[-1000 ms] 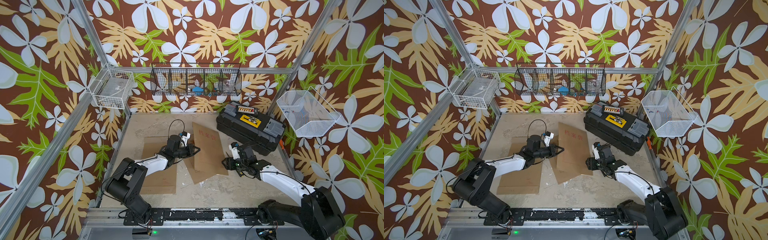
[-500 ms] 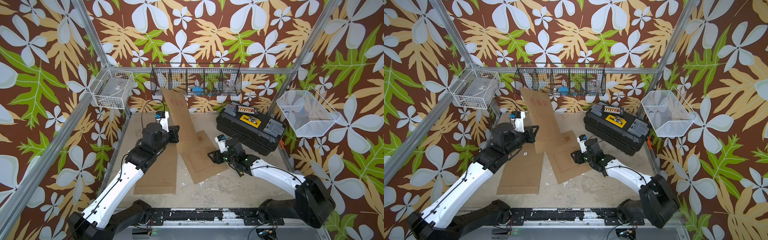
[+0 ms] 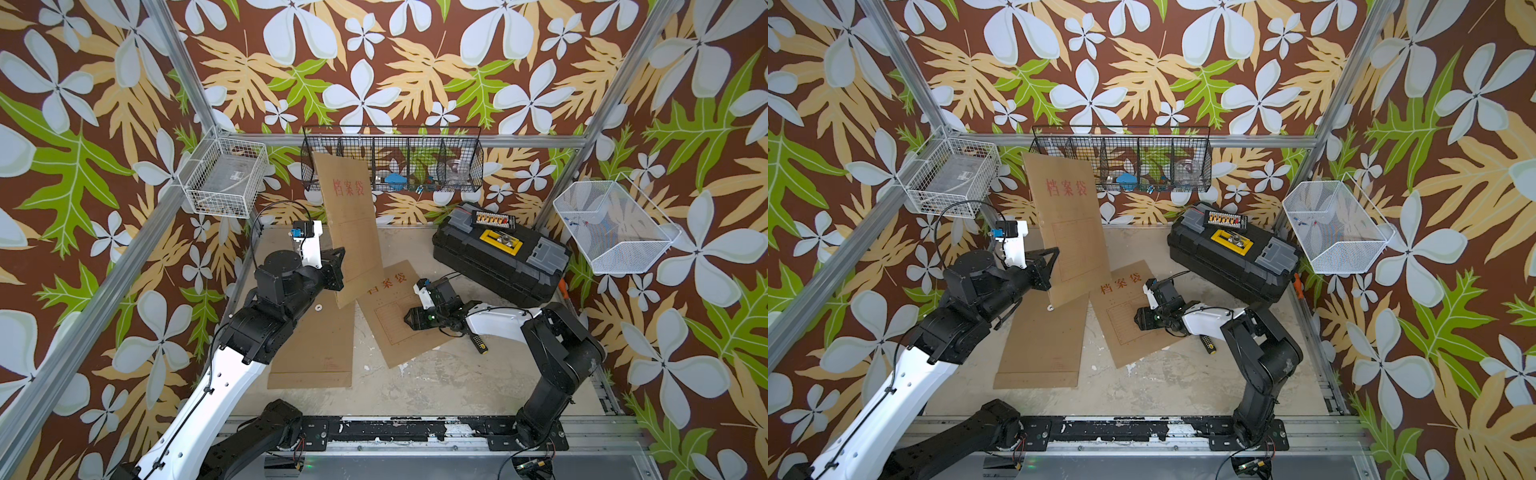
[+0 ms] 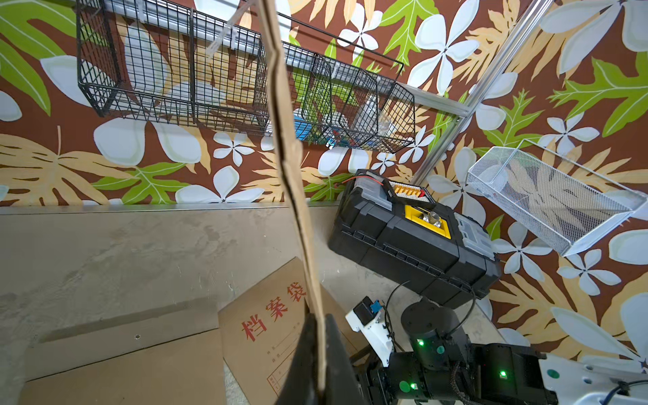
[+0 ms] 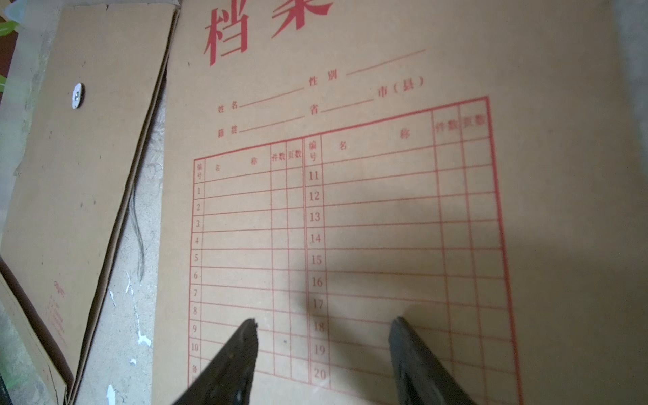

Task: Open the file bag
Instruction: Move the file bag to the center of the board.

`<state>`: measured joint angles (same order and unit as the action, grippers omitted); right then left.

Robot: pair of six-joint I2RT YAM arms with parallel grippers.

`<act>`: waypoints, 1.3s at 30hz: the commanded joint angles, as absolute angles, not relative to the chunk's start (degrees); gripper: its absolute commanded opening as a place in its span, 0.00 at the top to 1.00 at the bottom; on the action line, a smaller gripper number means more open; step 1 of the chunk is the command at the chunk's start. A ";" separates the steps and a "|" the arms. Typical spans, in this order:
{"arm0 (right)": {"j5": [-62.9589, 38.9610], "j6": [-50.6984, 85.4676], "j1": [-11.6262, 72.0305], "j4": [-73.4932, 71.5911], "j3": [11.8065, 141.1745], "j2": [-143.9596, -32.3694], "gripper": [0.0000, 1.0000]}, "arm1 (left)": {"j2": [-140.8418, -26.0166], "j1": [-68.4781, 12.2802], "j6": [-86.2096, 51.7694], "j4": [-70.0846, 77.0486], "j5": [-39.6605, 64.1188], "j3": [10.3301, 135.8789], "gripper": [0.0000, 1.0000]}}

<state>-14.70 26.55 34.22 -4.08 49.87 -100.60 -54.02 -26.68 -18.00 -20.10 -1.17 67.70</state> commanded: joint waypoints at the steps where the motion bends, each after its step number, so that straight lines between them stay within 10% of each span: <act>1: -9.23 27.77 34.23 1.13 47.48 -99.84 0.36 | -54.14 -26.55 -17.45 -19.26 -0.13 67.87 1.00; 14: -6.44 31.11 24.21 5.27 29.94 -80.77 0.35 | -56.80 -26.56 -19.47 -15.60 8.78 68.32 1.00; 26: -7.36 24.50 18.71 8.66 41.52 -56.90 0.21 | -57.03 -25.57 -19.77 -11.42 21.86 68.65 1.00; 32: -37.25 33.72 -0.86 -4.98 42.90 -61.61 0.18 | -58.56 -23.79 -21.06 -8.59 29.58 69.09 1.00; 39: -48.96 44.80 -2.79 -25.25 44.07 -58.58 0.12 | -60.05 -23.12 -20.82 -5.42 40.35 71.16 1.00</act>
